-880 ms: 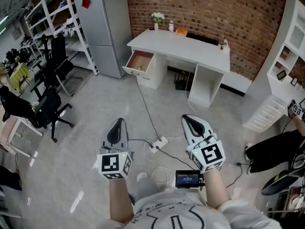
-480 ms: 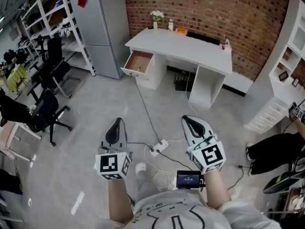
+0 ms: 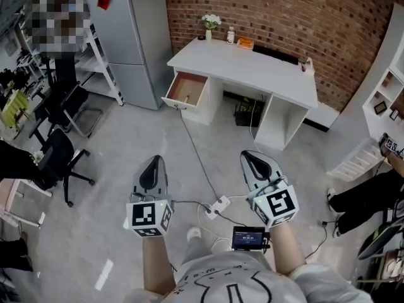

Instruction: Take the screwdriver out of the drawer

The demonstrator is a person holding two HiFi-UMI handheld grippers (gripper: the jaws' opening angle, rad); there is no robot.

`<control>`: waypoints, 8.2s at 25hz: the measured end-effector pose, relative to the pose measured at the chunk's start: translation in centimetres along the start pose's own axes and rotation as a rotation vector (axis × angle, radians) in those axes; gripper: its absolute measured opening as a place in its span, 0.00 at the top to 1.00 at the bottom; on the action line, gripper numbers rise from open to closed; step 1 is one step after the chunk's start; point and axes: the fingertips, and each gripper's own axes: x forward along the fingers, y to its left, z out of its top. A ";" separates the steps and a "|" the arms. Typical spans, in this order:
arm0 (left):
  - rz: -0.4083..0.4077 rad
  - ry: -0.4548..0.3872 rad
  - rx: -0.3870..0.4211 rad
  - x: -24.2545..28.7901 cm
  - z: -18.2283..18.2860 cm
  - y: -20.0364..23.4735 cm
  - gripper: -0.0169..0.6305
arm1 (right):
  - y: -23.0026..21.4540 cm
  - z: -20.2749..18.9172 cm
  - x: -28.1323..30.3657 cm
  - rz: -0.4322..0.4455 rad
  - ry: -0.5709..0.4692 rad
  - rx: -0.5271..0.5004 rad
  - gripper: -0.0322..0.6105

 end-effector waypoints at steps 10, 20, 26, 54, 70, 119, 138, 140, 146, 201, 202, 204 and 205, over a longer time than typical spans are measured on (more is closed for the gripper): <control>-0.047 0.008 -0.021 9.4 -1.4 12.6 0.95 | 1.4 0.1 14.6 -0.062 0.019 0.029 0.92; -0.051 0.013 -0.051 12.7 -3.1 17.3 0.95 | 2.0 -0.4 20.5 -0.063 0.044 0.021 0.92; -0.046 0.006 -0.047 14.4 -3.2 18.5 0.95 | 1.7 -0.6 23.0 -0.039 0.035 0.013 0.92; -0.009 0.079 -0.030 46.4 -7.1 28.4 0.95 | -15.1 -6.8 53.4 0.041 0.060 0.050 0.92; -0.060 0.113 -0.005 56.8 -8.8 28.9 0.95 | -22.7 -10.3 59.3 -0.038 0.065 0.119 0.92; -0.629 0.353 -0.047 85.5 -24.6 48.9 0.95 | -20.4 -22.9 86.5 -0.551 0.398 0.301 0.92; -0.552 0.533 -0.085 86.8 -40.1 48.4 0.95 | -19.3 -42.5 86.1 -0.515 0.592 0.514 0.92; -0.544 0.550 -0.094 86.6 -41.6 48.5 0.95 | -19.2 -44.4 85.9 -0.515 0.592 0.552 0.92; -0.540 0.596 -0.105 86.3 -45.6 48.2 0.95 | -18.8 -48.8 85.0 -0.517 0.607 0.672 0.92; -0.432 0.722 -0.094 89.2 -55.6 51.2 0.95 | -17.6 -71.0 87.1 -0.601 1.188 0.856 0.83; -0.431 0.726 -0.092 89.0 -55.7 51.2 0.95 | -17.6 -70.9 87.1 -0.603 1.182 0.858 0.83; -0.429 0.733 -0.088 88.7 -55.6 51.2 0.95 | -17.6 -70.3 87.2 -0.602 1.169 0.849 0.83; -0.430 0.734 -0.088 88.5 -55.5 51.2 0.95 | -17.6 -69.9 87.2 -0.598 1.163 0.840 0.83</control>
